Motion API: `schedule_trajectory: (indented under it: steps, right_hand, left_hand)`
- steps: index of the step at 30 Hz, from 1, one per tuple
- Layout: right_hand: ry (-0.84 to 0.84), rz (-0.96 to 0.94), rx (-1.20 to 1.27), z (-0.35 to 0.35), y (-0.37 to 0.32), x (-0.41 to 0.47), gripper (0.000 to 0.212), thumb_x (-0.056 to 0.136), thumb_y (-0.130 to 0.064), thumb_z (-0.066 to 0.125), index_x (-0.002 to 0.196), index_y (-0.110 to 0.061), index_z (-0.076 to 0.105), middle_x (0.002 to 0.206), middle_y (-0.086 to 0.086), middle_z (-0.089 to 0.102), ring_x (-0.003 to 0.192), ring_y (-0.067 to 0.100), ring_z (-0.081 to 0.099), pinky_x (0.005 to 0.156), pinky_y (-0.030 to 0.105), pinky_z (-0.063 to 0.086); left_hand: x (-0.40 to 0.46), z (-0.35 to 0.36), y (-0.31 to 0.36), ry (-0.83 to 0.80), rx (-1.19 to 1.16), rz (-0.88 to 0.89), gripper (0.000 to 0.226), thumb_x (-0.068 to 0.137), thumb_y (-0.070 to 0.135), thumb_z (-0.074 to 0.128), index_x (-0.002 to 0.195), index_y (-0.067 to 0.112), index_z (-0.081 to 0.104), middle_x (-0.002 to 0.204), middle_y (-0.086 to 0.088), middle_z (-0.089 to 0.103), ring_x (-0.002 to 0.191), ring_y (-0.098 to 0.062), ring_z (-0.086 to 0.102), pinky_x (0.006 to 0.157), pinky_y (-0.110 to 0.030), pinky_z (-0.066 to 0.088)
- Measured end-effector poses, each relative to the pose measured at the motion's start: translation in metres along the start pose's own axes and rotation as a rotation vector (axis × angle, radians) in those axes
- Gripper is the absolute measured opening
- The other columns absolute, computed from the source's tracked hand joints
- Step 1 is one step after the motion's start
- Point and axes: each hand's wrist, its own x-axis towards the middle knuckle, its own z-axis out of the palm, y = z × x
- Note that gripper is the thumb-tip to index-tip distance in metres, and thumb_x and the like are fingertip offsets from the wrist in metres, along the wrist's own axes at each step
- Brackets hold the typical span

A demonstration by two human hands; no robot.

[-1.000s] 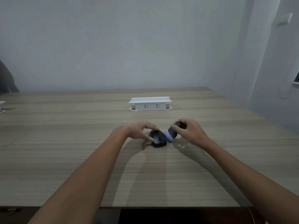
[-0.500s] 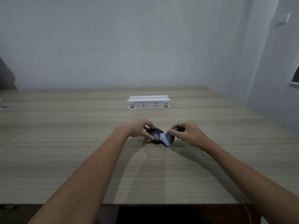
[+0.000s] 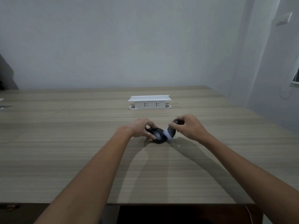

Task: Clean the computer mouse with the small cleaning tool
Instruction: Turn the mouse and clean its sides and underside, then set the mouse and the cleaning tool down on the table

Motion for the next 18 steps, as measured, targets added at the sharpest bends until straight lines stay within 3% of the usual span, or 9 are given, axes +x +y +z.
schedule_trajectory:
  steps: [3,5,9,12,18]
  right_hand:
    - [-0.120,-0.025,0.041,0.006,-0.009,-0.004,0.016,0.087,-0.021,0.071,0.079,-0.011,0.081,0.054,-0.005,0.063,0.048,0.000,0.049,0.050,0.019,0.042]
    - [-0.081,-0.018,-0.048,0.007,-0.004,-0.001,0.019,0.083,-0.019,0.068,0.070,-0.012,0.079,0.058,0.005,0.067,0.051,0.006,0.050,0.056,0.030,0.046]
    - [0.004,0.000,-0.050,0.002,0.001,0.000,0.023,0.082,-0.018,0.065,0.062,-0.014,0.077,0.062,0.000,0.074,0.061,0.017,0.067,0.064,0.031,0.053]
    - [-0.098,-0.009,0.046,0.005,-0.003,-0.004,0.018,0.087,-0.021,0.069,0.075,-0.012,0.080,0.056,-0.006,0.065,0.048,0.006,0.053,0.051,0.020,0.043]
    - [0.019,0.051,0.007,-0.001,0.012,-0.002,0.020,0.083,-0.018,0.065,0.067,-0.010,0.075,0.057,-0.009,0.068,0.053,0.000,0.057,0.059,0.023,0.046]
  left_hand:
    - [0.000,-0.001,0.001,-0.010,0.002,0.006,0.055,0.076,0.027,0.084,0.127,0.016,0.066,0.127,-0.003,0.063,0.116,-0.022,0.061,0.104,-0.038,0.049]
    - [-0.001,-0.001,0.004,0.003,0.006,0.006,0.054,0.077,0.026,0.084,0.127,0.015,0.065,0.128,-0.004,0.063,0.116,-0.023,0.061,0.103,-0.037,0.048]
    - [-0.001,0.001,0.005,0.009,0.019,-0.014,0.055,0.077,0.027,0.083,0.128,0.017,0.064,0.129,-0.002,0.061,0.115,-0.024,0.061,0.102,-0.036,0.048]
    - [0.001,0.001,0.002,0.004,0.030,-0.002,0.053,0.076,0.029,0.084,0.125,0.018,0.065,0.127,-0.003,0.061,0.116,-0.023,0.060,0.103,-0.039,0.048]
    - [0.001,0.003,-0.003,-0.004,0.076,-0.004,0.059,0.077,0.041,0.081,0.128,0.023,0.057,0.148,0.005,0.049,0.137,-0.018,0.044,0.110,-0.035,0.037]
